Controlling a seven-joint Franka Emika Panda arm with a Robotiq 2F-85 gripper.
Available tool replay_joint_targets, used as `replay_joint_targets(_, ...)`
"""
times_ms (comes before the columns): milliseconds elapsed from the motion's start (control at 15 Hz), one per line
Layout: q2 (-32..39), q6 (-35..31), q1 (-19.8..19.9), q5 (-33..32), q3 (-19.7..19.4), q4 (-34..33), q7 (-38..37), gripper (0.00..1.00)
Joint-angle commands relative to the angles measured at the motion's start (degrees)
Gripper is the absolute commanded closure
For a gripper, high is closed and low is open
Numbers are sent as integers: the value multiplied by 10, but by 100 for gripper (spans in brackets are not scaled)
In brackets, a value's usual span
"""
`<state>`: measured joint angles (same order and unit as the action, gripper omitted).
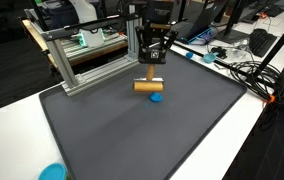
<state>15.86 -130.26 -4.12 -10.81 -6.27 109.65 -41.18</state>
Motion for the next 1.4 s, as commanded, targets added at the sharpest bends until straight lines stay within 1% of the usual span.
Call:
replay_joint_targets(0, -13, 35, -12, -22, -4, 0, -60, 78)
replay_joint_targets(267, -16, 44, -3, 4, 7, -4, -47, 78)
replay_joint_targets(333, -11, 64, -7, -10, -1, -13, -74, 78)
replay_joint_targets(400, -1, 35, -2, -4, 6, -5, -49, 78)
replay_joint_targets(467, -1, 38, -2, -4, 6, -5, -50, 53)
replay_joint_targets(533, 0, 38, -2, -4, 6, -5, -50, 53)
replay_joint_targets(600, 2, 38, -2, -4, 6, -5, -50, 78)
replay_joint_targets(667, 10, 18, -7, 9, 5, -5, -100, 78)
replay_joint_targets(733, 18, 20, -7, 38, 11, -11, -125, 78)
replay_joint_targets(933, 21, 6, -5, 86, 18, -9, -179, 78)
replay_joint_targets(1067, 15, -29, -8, 103, 18, 1, -218, 78)
replay_joint_targets(1200, 5, -49, -14, 99, 13, 3, -267, 78)
replay_joint_targets(1333, 5, -63, -27, 58, 1, -1, -327, 78)
